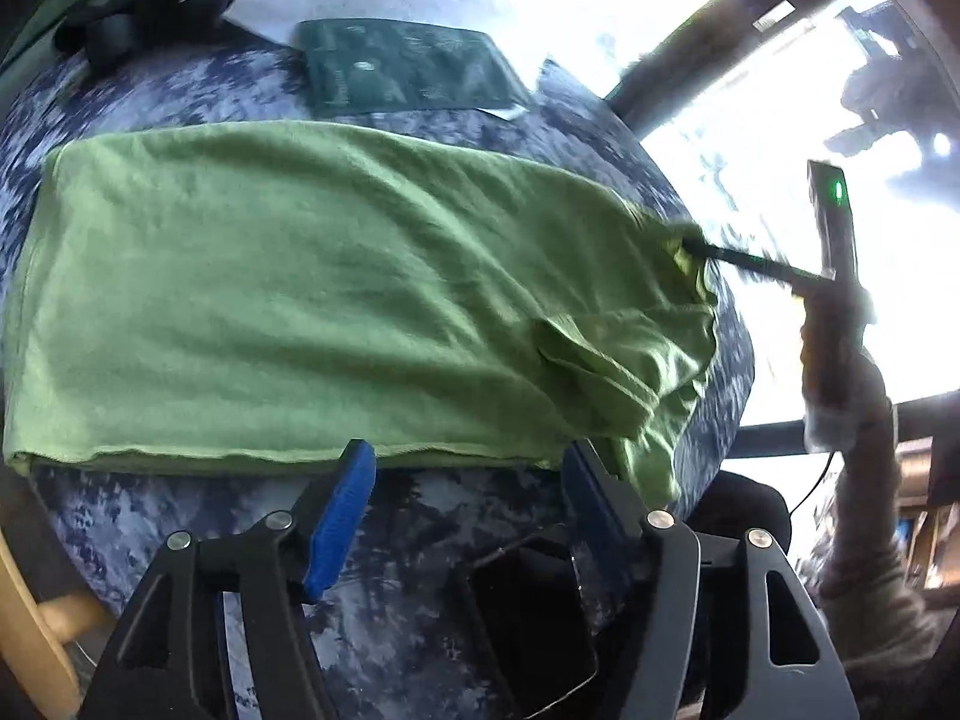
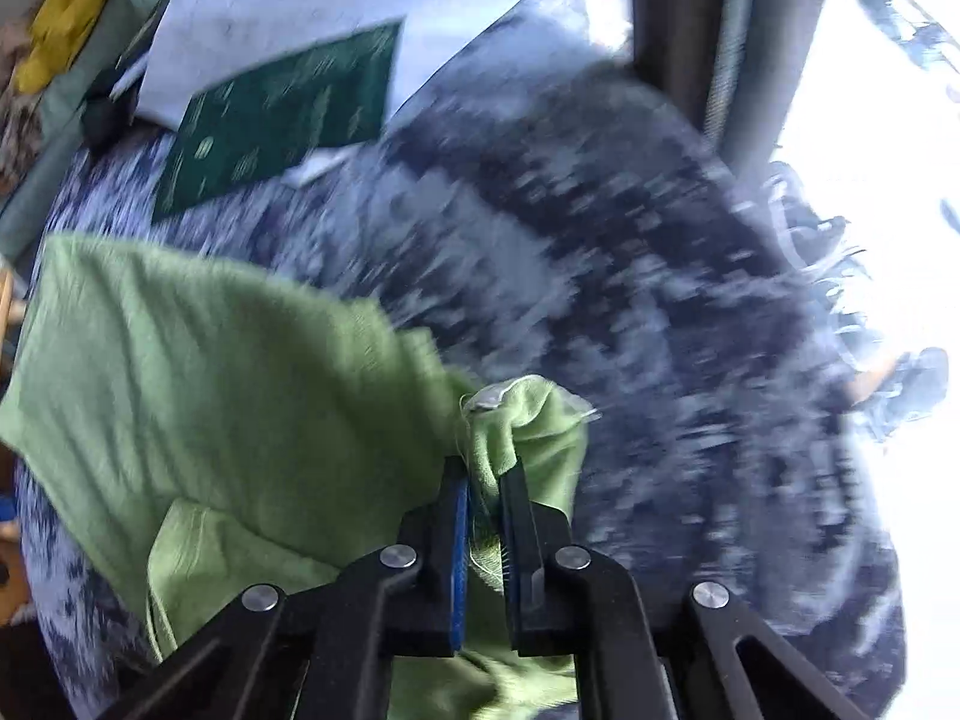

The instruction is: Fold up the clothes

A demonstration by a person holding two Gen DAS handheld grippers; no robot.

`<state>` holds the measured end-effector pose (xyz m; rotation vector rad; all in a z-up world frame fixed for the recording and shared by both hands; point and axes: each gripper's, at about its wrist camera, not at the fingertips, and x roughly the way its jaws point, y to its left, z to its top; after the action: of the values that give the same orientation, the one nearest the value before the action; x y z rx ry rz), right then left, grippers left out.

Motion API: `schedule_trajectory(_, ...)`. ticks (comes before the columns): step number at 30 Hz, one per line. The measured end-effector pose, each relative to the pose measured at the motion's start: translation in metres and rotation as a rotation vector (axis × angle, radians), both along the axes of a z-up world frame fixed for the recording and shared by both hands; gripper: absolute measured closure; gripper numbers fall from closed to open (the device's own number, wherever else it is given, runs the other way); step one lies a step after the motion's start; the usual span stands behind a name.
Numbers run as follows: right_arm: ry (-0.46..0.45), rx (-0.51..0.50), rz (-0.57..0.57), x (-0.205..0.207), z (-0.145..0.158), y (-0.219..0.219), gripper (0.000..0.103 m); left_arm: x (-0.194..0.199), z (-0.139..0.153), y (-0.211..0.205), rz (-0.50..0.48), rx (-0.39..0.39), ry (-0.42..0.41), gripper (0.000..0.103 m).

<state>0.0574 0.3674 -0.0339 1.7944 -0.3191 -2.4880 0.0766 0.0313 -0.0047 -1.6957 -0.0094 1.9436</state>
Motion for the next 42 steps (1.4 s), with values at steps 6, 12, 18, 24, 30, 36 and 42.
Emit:
schedule_trajectory(6,-0.078,0.064,-0.208,0.006,-0.013,0.058,0.093,0.013,-0.017,0.028,-0.077,-0.021,-0.012,0.036)
schedule_trajectory(12,0.026,-0.044,-0.11,0.032,0.018,0.045,0.059,0.013,-0.017,0.046,-0.114,0.013,-0.029,0.036)
schedule_trajectory(18,0.042,-0.136,0.083,0.035,0.035,-0.024,0.058,-0.021,-0.03,0.096,-0.066,0.021,-0.125,0.036)
schedule_trajectory(24,0.068,-0.138,0.106,0.057,0.041,-0.037,0.058,-0.042,-0.053,0.126,-0.029,-0.009,-0.199,0.036)
schedule_trajectory(30,0.066,-0.162,0.028,0.082,0.043,-0.008,0.058,-0.036,-0.063,0.132,-0.026,-0.04,-0.211,0.101)
schedule_trajectory(36,0.058,-0.156,-0.033,0.101,0.044,0.014,0.058,0.015,-0.024,0.149,-0.213,-0.045,-0.045,0.101)
schedule_trajectory(42,0.051,-0.171,-0.043,0.115,0.044,0.015,0.058,0.084,0.005,0.178,-0.444,-0.064,0.084,0.101)
